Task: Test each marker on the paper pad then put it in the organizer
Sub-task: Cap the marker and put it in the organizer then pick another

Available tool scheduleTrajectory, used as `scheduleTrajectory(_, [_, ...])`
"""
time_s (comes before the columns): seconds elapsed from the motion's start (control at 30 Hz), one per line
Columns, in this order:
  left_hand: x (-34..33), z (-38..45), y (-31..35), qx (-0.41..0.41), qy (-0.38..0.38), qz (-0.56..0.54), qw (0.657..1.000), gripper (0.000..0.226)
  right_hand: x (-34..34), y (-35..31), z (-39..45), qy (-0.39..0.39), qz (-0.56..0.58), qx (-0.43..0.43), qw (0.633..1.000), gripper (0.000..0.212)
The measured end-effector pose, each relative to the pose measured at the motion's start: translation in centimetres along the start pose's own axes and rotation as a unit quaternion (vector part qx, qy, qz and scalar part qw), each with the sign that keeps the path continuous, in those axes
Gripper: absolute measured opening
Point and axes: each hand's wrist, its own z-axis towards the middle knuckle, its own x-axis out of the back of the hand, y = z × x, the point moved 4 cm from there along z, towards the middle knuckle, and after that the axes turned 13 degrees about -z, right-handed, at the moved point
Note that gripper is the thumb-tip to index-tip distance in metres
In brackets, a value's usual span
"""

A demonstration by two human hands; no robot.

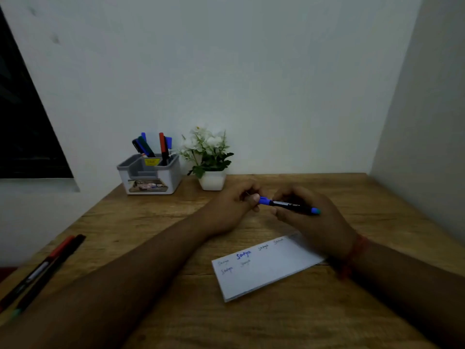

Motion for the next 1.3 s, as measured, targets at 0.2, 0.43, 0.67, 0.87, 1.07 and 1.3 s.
scheduleTrajectory(0.2, [-0.7,0.5,-1.4,-0.017,-0.003,0.009,1.000,0.024,-0.6,0.5,0.6,0.001,0.034,-0.011,0.999,0.011])
scheduleTrajectory(0.43, [-1.0,0.7,-1.8,0.023,-0.070,0.024,0.997,0.032,-0.4,0.0,0.6,0.025,-0.030,0.039,0.998,0.006])
scheduleTrajectory(0.67, [2.6,0.8,-3.6,0.117,0.018,0.056,0.991,0.034,2.3,-3.6,-0.7,0.070,-0.191,0.214,0.955,0.016])
scheduleTrajectory(0.87, [1.2,0.6,-3.7,0.037,0.026,0.143,0.989,0.008,1.4,-3.0,-1.2,0.055,-0.162,0.165,0.971,0.007])
scheduleTrajectory(1.07, [0.7,0.1,-3.9,0.012,0.028,0.219,0.975,0.011,1.0,-2.0,-1.1,0.048,-0.107,0.087,0.989,0.011])
scheduleTrajectory(1.3, [0.6,-0.6,-2.6,0.048,0.064,0.272,0.959,0.052,1.0,-2.1,-0.9,0.046,-0.025,-0.007,0.999,0.016])
